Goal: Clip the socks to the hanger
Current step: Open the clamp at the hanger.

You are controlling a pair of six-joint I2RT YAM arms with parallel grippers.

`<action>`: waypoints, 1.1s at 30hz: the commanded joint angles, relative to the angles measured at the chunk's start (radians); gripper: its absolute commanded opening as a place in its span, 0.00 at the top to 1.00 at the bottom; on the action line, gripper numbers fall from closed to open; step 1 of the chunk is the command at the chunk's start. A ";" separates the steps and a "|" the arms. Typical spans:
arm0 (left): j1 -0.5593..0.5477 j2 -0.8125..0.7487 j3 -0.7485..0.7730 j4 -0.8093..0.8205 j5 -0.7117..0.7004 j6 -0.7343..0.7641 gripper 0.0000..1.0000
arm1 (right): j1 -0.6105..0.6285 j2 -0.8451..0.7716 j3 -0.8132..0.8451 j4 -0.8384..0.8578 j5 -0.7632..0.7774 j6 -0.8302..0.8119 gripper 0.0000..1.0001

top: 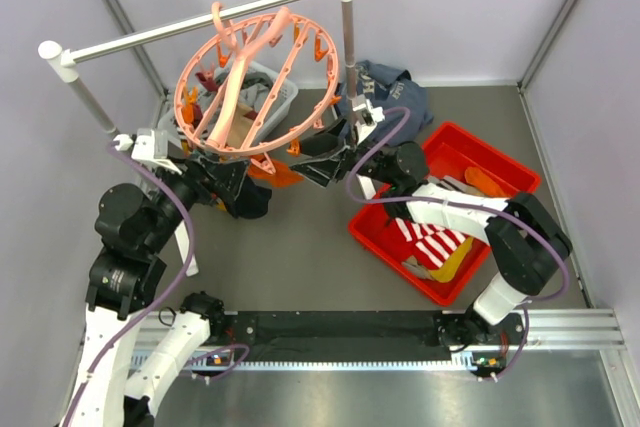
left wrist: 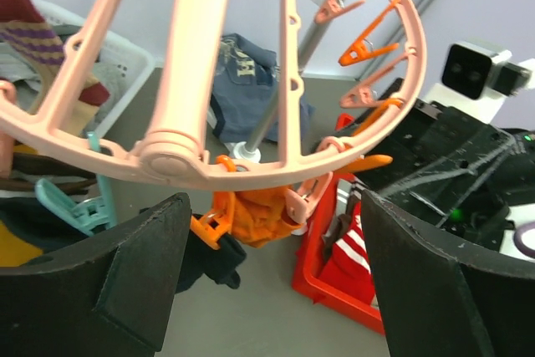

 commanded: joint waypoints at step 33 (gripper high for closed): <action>-0.002 0.110 -0.015 0.096 -0.304 0.089 0.14 | 0.080 -0.071 0.023 -0.065 0.012 -0.147 0.96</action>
